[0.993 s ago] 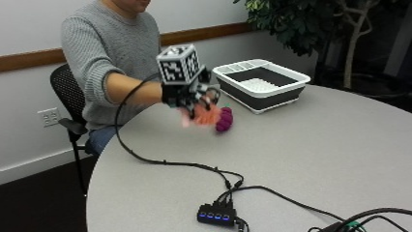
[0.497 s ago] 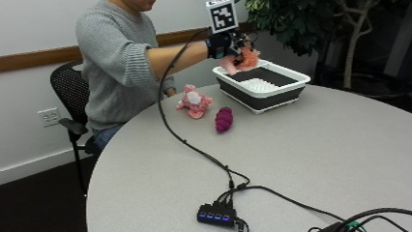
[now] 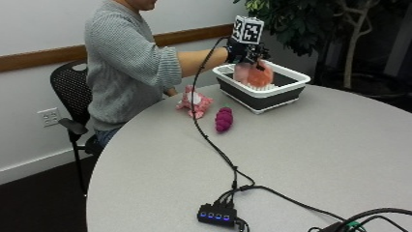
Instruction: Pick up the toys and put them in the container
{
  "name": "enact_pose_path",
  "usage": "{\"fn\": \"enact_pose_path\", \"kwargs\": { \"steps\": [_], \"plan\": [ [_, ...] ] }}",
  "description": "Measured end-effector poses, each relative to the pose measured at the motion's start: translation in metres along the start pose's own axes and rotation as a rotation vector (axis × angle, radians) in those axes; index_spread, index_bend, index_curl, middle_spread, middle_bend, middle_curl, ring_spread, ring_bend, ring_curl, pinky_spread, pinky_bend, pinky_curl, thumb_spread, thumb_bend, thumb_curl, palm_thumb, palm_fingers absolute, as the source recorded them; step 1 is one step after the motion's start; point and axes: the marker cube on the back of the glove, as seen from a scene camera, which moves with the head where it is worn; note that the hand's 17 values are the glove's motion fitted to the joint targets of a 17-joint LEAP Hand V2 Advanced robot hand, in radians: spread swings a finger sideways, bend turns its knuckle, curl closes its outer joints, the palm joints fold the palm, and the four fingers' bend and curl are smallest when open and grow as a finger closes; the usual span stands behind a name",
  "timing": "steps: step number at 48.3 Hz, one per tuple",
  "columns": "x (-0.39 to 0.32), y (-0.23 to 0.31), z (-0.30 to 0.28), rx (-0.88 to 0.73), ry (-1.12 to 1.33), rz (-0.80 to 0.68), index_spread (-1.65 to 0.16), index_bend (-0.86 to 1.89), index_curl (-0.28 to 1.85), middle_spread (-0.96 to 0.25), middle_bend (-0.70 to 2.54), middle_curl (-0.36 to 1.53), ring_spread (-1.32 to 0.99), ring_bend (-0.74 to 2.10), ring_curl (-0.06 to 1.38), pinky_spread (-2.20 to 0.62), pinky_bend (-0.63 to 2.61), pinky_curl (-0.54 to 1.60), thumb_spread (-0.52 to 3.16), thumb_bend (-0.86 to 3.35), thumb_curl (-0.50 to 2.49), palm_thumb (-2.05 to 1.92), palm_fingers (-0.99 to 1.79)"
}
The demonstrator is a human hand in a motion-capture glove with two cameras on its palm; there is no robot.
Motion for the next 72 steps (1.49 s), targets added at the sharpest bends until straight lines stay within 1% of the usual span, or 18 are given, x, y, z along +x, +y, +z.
{"fn": "enact_pose_path", "kwargs": {
  "steps": [1,2,4,6,9,17,23,31,36,42,47,51,55,57,60,65,68,72],
  "plan": [
    [0.001,0.003,0.005,-0.036,-0.002,-0.003,-0.42,0.47,0.89,-0.31,0.15,0.48,-0.44,0.4,0.5,-0.28,1.27,0.49,0.73,-0.02,0.94,0.47,0.04],
    [0.001,0.005,0.008,-0.058,-0.006,-0.005,-0.41,0.37,0.85,-0.27,0.09,0.47,-0.37,0.34,0.5,-0.23,1.32,0.52,0.79,-0.1,0.89,0.35,-0.24],
    [0.002,0.01,0.012,-0.068,-0.017,-0.01,-0.4,0.22,0.79,-0.23,0.08,0.43,-0.28,0.21,0.46,-0.16,1.34,0.5,0.87,-0.14,0.82,0.2,-0.41],
    [0.004,0.016,0.014,-0.057,-0.028,-0.014,-0.4,0.14,0.72,-0.19,0.07,0.4,-0.23,0.13,0.41,-0.11,1.32,0.47,0.93,-0.12,0.76,0.11,-0.41],
    [0.008,0.027,0.014,-0.04,-0.038,-0.016,-0.4,0.09,0.64,-0.16,0.05,0.36,-0.16,0.1,0.35,-0.06,1.29,0.45,1.0,-0.09,0.69,0.02,-0.39],
    [0.011,0.065,0.012,-0.012,-0.06,-0.038,-0.37,0.13,0.54,-0.12,0.07,0.29,-0.06,0.12,0.3,0.03,1.23,0.41,1.14,-0.04,0.57,-0.03,-0.35],
    [0.023,0.127,0.008,0.019,-0.084,-0.07,-0.37,0.15,0.5,-0.11,0.08,0.25,-0.03,0.12,0.27,0.07,1.19,0.39,1.22,-0.03,0.51,-0.03,-0.31],
    [0.025,0.219,0.017,0.034,-0.076,-0.054,-0.37,0.17,0.47,-0.11,0.1,0.23,-0.01,0.14,0.25,0.09,1.12,0.36,1.27,-0.03,0.45,-0.03,-0.25],
    [0.023,0.249,0.028,0.043,-0.055,-0.031,-0.38,0.18,0.46,-0.11,0.11,0.22,-0.01,0.15,0.24,0.09,1.08,0.35,1.28,-0.03,0.42,-0.04,-0.21],
    [0.013,0.251,0.046,0.067,-0.03,-0.006,-0.39,0.19,0.45,-0.11,0.11,0.2,-0.01,0.15,0.23,0.1,1.05,0.33,1.29,-0.03,0.39,-0.04,-0.18],
    [0.006,0.243,0.078,0.031,0.011,0.001,-0.39,0.19,0.45,-0.11,0.11,0.2,-0.01,0.16,0.22,0.1,1.03,0.33,1.29,-0.03,0.37,-0.03,-0.16],
    [0.005,0.234,0.113,-0.034,0.041,0.038,-0.39,0.2,0.45,-0.11,0.11,0.19,-0.01,0.16,0.22,0.1,1.03,0.32,1.29,-0.02,0.36,-0.02,-0.15],
    [0.0,0.228,0.152,-0.151,0.091,0.062,-0.39,0.19,0.44,-0.11,0.12,0.19,-0.02,0.16,0.21,0.1,1.03,0.33,1.29,-0.02,0.36,-0.01,-0.14],
    [0.006,0.227,0.167,-0.198,0.182,0.117,-0.4,0.18,0.44,-0.11,0.11,0.19,-0.02,0.15,0.21,0.1,1.06,0.33,1.28,-0.02,0.35,-0.01,-0.14],
    [0.016,0.224,0.179,-0.211,0.319,0.222,-0.39,0.16,0.43,-0.11,0.11,0.19,-0.02,0.15,0.2,0.1,1.1,0.34,1.25,-0.03,0.35,-0.02,-0.15],
    [0.014,0.222,0.187,-0.193,0.298,0.213,-0.41,0.2,0.43,-0.12,0.11,0.18,-0.01,0.12,0.18,0.1,1.19,0.37,1.21,-0.03,0.34,-0.01,-0.12],
    [0.007,0.223,0.187,-0.2,0.16,0.127,-0.43,0.26,0.44,-0.12,0.09,0.17,-0.01,0.15,0.18,0.09,1.21,0.37,1.2,-0.02,0.35,0.0,-0.07],
    [0.005,0.226,0.188,-0.191,0.105,0.117,-0.45,0.32,0.46,-0.13,0.09,0.16,-0.01,0.17,0.18,0.08,1.24,0.38,1.19,-0.01,0.35,0.03,-0.05]
  ]
}}
